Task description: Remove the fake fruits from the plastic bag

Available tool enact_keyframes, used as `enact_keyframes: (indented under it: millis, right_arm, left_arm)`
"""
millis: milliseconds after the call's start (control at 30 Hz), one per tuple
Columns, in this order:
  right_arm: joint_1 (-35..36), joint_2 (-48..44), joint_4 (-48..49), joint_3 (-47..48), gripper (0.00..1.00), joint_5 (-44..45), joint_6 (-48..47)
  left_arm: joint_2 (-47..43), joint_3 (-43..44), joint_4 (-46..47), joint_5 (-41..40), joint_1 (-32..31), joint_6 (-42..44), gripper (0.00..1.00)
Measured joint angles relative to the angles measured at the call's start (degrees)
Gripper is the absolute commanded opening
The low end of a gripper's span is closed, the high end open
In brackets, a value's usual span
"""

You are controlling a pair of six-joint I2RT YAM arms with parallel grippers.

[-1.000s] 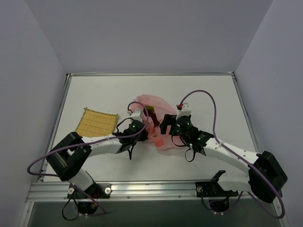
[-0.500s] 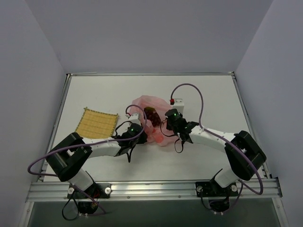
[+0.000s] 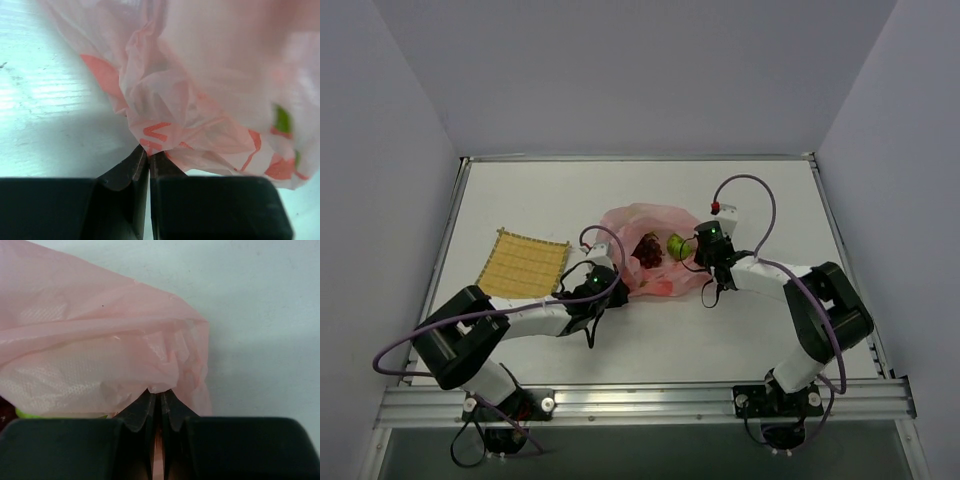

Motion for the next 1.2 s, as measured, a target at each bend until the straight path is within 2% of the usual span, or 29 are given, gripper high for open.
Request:
enact_keyframes:
  millis: [200, 300, 333, 367, 467, 533, 600, 667, 733, 833, 867, 1000, 1033, 1200]
  right_arm:
    - [-0.3, 3.5, 4.3, -2.1, 0.02, -3.8, 1.5]
    - [-0.3, 3.0, 5.0, -2.9, 0.03, -4.4, 1.8]
    - [-0.3, 2.8, 5.0, -3.0, 0.03, -4.5, 1.7]
    - [-0.3, 2.7, 5.0, -3.0, 0.03, -4.5, 1.6]
    - [-0.4, 2.6, 4.9, -2.9, 0.03, -4.7, 1.4]
    - [-0.4, 1.9, 5.0, -3.4, 0.03, -5.5, 1.4]
    - [-0.3, 0.3, 4.9, -4.2, 0.03, -6.2, 1.3]
    - [-0.2, -1.2, 4.5, -4.5, 0.04, -6.7, 1.1]
    - [0.1, -2.4, 4.5, -4.5, 0.04, -6.8, 0.9]
    - [0.5, -3.0, 4.5, -4.5, 0.04, -6.8, 0.9]
    - [0.6, -3.0, 4.4, -4.5, 0.04, -6.8, 0.9]
    - [0.9, -3.0, 4.0, -4.5, 0.04, -6.9, 0.8]
    - [0.9, -3.0, 4.0, -4.5, 0.04, -6.9, 0.7]
    - [0.9, -3.1, 4.0, -4.5, 0.04, -7.2, 0.7]
  left_arm:
    - [-2.3, -2.1, -0.9, -0.9, 0.0, -0.1, 0.02]
    - [-4.6, -2.1, -2.5, -0.7, -0.1, 0.3, 0.07]
    - [-5.7, -2.1, -3.2, -0.7, -0.1, 0.4, 0.12]
    - [-7.4, -2.1, -4.2, -0.6, -0.2, 0.6, 0.3]
    - [-14.2, -2.1, -8.2, -0.6, -0.2, 1.7, 0.72]
    - [-18.9, -1.9, -11.6, -0.7, -0.3, 2.3, 0.76]
    - [-23.1, -0.7, -15.9, -0.9, -0.4, 2.8, 0.75]
    - [-26.8, 1.1, -20.5, -0.9, -0.7, 3.4, 0.65]
    - [-30.0, 3.0, -24.4, -0.6, -1.3, 3.7, 0.48]
    - [-33.0, 6.3, -28.6, -0.3, -3.8, 4.5, 0.35]
    - [-32.7, 7.7, -29.7, -0.3, -5.4, 4.7, 0.34]
    - [-26.0, 15.6, -31.4, -0.7, -11.7, 6.0, 0.32]
    - [-22.6, 18.0, -30.9, -0.6, -12.8, 6.4, 0.28]
    - [-7.6, 24.4, -28.6, -2.2, -12.9, 8.3, 0.25]
